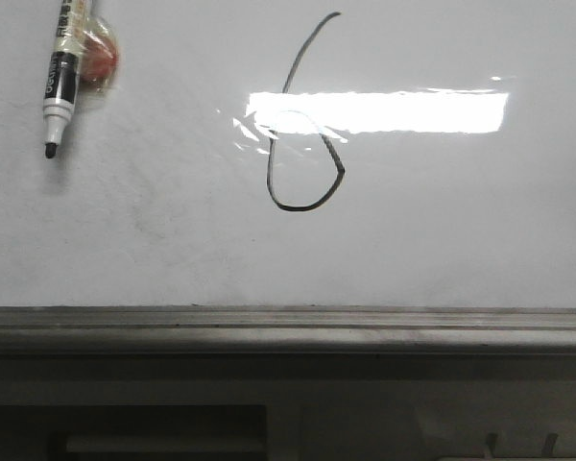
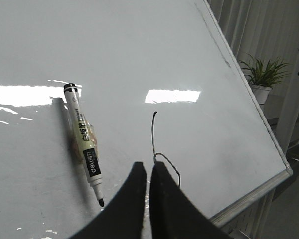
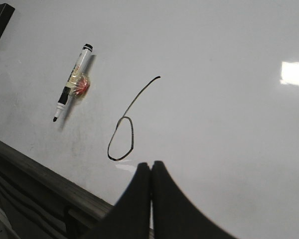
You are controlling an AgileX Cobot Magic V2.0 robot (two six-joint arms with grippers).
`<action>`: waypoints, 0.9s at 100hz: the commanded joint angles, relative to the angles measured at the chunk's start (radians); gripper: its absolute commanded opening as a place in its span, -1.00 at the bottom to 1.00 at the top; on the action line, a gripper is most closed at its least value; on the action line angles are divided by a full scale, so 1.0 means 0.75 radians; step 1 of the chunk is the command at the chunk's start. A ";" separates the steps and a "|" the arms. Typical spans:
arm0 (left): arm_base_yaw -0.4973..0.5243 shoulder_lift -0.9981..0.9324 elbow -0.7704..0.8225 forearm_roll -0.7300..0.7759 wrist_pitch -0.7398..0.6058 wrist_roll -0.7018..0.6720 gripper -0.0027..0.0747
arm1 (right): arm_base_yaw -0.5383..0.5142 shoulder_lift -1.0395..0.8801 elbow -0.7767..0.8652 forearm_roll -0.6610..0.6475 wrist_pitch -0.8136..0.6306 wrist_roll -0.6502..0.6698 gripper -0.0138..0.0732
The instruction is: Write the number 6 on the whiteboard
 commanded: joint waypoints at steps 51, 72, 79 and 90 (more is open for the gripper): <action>0.015 0.022 -0.036 0.525 -0.018 -0.303 -0.98 | -0.009 -0.002 -0.034 0.025 -0.090 -0.012 -0.83; 0.213 0.072 0.042 1.437 -0.078 -1.233 -0.98 | -0.009 -0.002 -0.034 0.025 -0.090 -0.012 -0.83; 0.322 0.072 0.075 1.697 -0.078 -1.508 -0.98 | -0.009 -0.002 -0.034 0.025 -0.090 -0.012 -0.83; 0.517 0.072 0.119 1.866 -0.078 -1.692 -0.98 | -0.009 -0.002 -0.034 0.025 -0.090 -0.012 -0.83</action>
